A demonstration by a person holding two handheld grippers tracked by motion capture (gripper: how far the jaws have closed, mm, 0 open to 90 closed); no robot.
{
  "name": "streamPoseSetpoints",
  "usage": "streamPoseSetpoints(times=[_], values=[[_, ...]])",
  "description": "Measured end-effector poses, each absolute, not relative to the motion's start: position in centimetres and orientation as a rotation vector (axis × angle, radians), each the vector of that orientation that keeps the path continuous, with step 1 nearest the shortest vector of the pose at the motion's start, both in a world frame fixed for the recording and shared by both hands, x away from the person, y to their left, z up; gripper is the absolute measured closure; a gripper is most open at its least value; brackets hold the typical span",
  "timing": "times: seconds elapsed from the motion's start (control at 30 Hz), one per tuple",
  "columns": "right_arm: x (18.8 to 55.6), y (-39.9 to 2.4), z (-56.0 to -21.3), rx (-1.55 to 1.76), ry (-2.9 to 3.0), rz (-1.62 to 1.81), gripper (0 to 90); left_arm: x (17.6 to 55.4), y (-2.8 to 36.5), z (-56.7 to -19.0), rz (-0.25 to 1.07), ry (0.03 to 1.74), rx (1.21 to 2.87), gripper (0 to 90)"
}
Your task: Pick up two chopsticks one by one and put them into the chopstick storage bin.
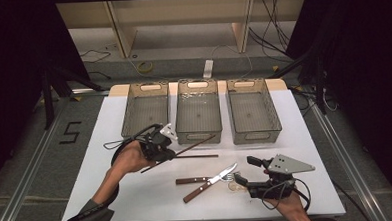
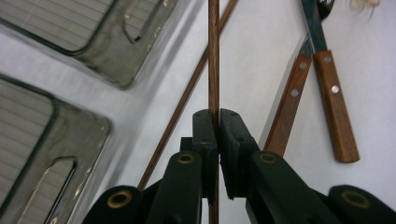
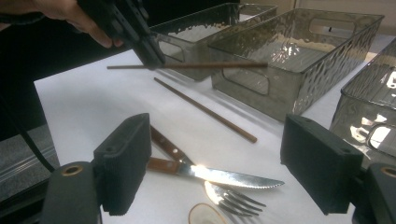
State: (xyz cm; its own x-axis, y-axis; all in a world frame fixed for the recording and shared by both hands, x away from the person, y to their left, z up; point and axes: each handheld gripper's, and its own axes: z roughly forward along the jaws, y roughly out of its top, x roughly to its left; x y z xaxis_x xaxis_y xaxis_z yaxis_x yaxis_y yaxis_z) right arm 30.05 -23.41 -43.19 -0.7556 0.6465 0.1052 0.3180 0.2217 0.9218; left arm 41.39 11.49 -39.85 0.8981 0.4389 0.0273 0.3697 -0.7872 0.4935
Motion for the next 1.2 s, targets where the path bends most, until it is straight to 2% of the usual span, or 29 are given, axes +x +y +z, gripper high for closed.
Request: streamPoseSetpoints(times=[0.5,0.87,1.2], values=[[30.1,-23.5,-43.3,0.91,2.195,1.55,25.5,43.6,13.7,-37.0,0.274,0.731,2.438,84.7],[30.1,-23.5,-43.2,0.911,2.192,1.562,25.5,46.4,15.6,-35.1,0.417,0.865,2.293,84.7],[30.1,-23.5,-43.3,0.906,2.203,1.567,24.9,48.8,17.5,-34.3,0.439,0.96,2.235,84.8]])
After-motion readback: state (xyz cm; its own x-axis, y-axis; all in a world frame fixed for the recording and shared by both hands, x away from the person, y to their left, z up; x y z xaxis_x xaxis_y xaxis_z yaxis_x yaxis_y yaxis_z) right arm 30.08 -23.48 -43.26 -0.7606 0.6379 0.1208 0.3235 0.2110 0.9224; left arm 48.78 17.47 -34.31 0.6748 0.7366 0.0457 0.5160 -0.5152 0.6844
